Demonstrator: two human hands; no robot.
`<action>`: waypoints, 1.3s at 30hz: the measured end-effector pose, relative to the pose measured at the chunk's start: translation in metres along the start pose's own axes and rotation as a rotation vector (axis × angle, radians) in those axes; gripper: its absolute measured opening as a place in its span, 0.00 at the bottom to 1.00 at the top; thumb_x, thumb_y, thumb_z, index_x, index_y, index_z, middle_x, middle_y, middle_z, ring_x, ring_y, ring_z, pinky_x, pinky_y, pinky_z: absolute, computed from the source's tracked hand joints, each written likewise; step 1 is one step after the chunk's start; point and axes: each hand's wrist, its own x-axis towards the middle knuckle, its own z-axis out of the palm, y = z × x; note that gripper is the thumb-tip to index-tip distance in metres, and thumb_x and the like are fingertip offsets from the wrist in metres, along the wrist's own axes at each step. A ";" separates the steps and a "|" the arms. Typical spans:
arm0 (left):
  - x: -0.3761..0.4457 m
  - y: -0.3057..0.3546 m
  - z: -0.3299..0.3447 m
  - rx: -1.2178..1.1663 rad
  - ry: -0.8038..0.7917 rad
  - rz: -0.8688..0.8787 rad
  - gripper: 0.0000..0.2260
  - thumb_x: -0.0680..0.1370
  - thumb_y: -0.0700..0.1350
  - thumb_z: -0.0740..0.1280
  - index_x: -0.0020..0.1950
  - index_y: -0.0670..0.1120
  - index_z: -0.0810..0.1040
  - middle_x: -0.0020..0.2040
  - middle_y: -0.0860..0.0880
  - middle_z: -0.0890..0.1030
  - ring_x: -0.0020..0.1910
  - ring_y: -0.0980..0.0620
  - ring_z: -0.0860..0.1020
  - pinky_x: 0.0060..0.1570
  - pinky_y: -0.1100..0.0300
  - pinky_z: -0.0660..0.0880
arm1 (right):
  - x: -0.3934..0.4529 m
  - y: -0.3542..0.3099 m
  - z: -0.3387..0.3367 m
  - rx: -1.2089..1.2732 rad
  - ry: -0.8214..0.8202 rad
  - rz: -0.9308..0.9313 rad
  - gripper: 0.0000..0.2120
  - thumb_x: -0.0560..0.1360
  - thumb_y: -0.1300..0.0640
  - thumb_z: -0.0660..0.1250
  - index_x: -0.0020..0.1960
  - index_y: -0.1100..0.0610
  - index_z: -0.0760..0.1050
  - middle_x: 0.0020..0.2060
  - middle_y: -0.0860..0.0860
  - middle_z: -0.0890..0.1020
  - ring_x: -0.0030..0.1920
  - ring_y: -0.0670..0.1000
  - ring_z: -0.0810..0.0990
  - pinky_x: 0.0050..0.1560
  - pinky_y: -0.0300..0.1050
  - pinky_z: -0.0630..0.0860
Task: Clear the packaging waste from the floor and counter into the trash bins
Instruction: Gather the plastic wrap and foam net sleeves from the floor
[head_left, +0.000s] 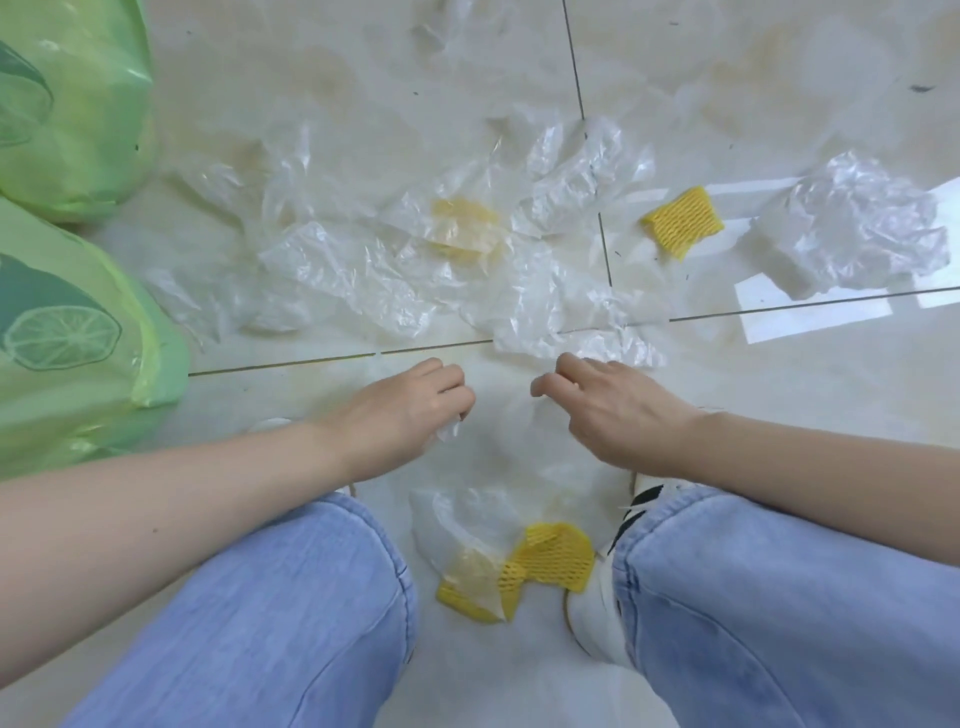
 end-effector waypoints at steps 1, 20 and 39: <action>-0.003 0.006 0.001 0.003 0.009 0.025 0.08 0.68 0.35 0.59 0.43 0.46 0.70 0.42 0.47 0.73 0.41 0.50 0.67 0.34 0.55 0.71 | -0.004 -0.008 0.002 0.034 -0.042 -0.017 0.22 0.69 0.60 0.60 0.63 0.57 0.70 0.47 0.55 0.73 0.38 0.57 0.74 0.36 0.50 0.73; -0.018 0.044 0.044 0.290 -0.306 0.009 0.37 0.56 0.66 0.75 0.51 0.44 0.66 0.50 0.46 0.72 0.46 0.47 0.69 0.40 0.53 0.69 | -0.008 -0.064 0.053 -0.230 -0.165 -0.010 0.48 0.48 0.32 0.74 0.60 0.58 0.71 0.41 0.53 0.75 0.35 0.54 0.73 0.30 0.46 0.60; -0.018 0.046 0.010 -0.048 -0.383 0.163 0.07 0.82 0.41 0.54 0.59 0.50 0.64 0.50 0.52 0.67 0.46 0.48 0.72 0.44 0.49 0.74 | -0.004 -0.036 0.025 0.036 -0.054 -0.480 0.12 0.63 0.66 0.71 0.43 0.56 0.73 0.38 0.53 0.76 0.31 0.54 0.76 0.26 0.46 0.75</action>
